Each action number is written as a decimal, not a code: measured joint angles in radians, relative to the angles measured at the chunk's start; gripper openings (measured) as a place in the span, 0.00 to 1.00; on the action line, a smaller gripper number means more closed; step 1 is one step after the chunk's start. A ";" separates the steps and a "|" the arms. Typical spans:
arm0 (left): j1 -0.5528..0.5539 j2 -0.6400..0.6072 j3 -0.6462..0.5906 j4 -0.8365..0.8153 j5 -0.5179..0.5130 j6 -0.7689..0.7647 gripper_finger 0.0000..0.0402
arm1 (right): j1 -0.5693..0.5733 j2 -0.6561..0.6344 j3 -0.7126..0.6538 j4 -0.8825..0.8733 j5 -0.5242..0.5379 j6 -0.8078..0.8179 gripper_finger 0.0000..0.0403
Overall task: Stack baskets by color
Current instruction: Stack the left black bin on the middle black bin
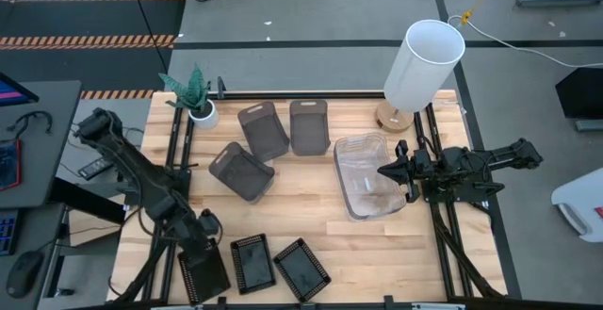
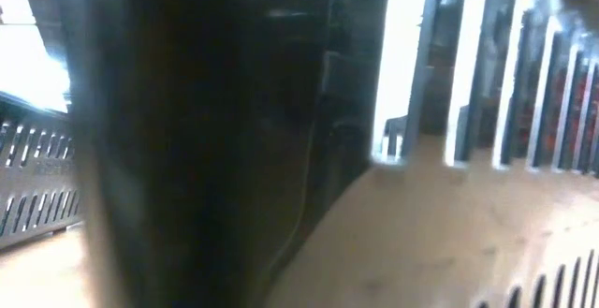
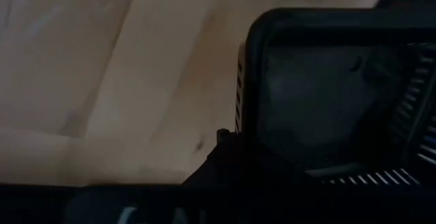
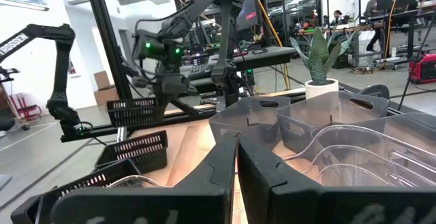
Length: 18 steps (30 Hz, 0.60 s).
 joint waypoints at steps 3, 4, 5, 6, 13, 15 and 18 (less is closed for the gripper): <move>0.006 -0.047 0.000 0.000 -0.039 -0.004 0.01 | 0.000 0.000 0.000 0.000 0.000 0.000 0.06; 0.010 -0.059 0.000 0.000 -0.058 -0.004 0.01 | 0.000 0.000 0.000 0.000 0.000 0.000 0.06; 0.015 -0.070 0.000 0.001 -0.076 -0.002 0.01 | 0.000 0.000 0.000 0.000 0.000 0.000 0.06; 0.022 -0.079 0.000 0.002 -0.095 0.003 0.01 | 0.000 0.000 0.000 0.000 0.000 0.000 0.06; 0.095 -0.063 0.043 -0.024 -0.197 0.080 0.01 | 0.000 0.000 0.000 0.000 0.000 0.000 0.06; 0.117 -0.043 0.087 -0.047 -0.229 0.152 0.01 | 0.000 0.000 0.000 0.000 0.000 0.000 0.06; 0.142 -0.011 0.172 -0.098 -0.296 0.254 0.01 | 0.000 0.000 0.000 0.000 0.000 0.000 0.06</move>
